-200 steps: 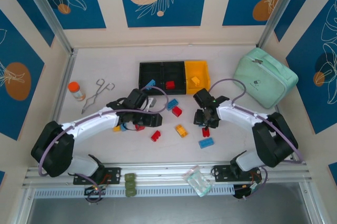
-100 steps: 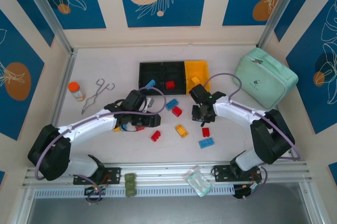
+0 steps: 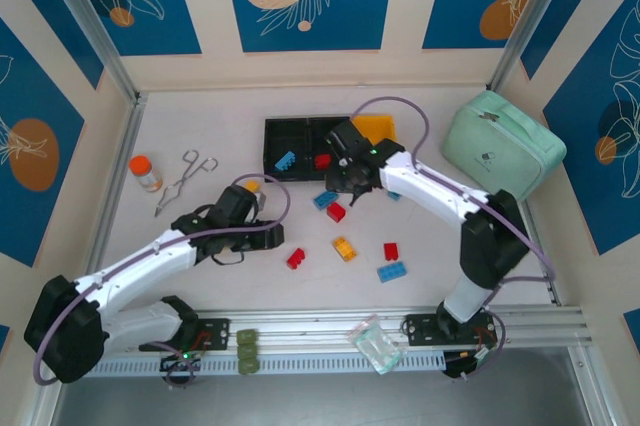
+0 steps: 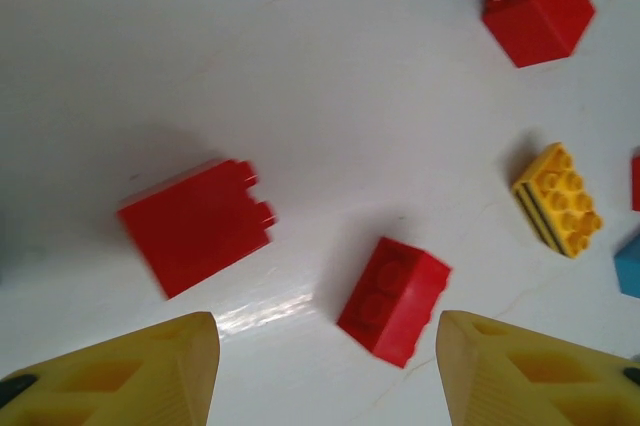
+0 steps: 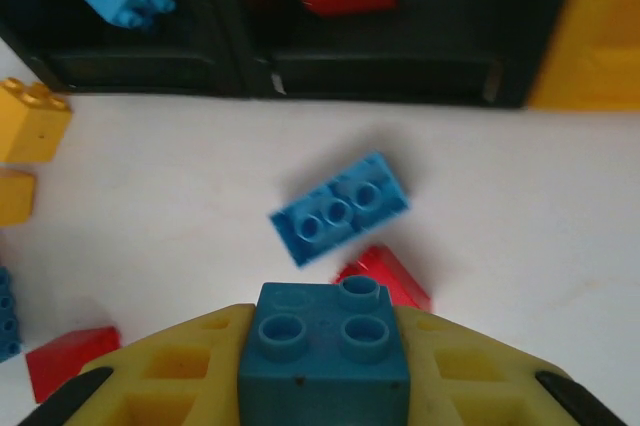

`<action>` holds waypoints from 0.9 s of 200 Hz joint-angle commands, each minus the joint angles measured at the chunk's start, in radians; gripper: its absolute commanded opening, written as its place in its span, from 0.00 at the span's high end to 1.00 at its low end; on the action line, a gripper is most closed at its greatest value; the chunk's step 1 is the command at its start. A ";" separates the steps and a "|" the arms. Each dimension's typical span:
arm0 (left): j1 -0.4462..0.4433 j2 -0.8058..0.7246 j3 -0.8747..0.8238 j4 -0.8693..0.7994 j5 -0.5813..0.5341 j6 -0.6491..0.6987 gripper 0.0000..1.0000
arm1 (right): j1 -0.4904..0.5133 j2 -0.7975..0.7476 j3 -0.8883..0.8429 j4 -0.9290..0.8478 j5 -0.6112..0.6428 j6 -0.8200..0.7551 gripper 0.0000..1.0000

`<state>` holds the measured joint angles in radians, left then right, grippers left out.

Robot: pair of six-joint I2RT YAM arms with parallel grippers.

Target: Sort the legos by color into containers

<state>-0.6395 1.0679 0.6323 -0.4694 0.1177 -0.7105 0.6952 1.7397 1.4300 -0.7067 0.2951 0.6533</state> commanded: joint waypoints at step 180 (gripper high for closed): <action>0.062 -0.162 -0.107 -0.122 -0.038 -0.048 0.41 | 0.041 0.746 1.011 -0.399 0.024 -0.044 0.62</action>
<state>-0.5907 0.9176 0.5388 -0.5842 0.0734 -0.7448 0.7330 2.4565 2.3852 -1.0191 0.2832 0.6209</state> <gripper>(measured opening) 0.591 0.360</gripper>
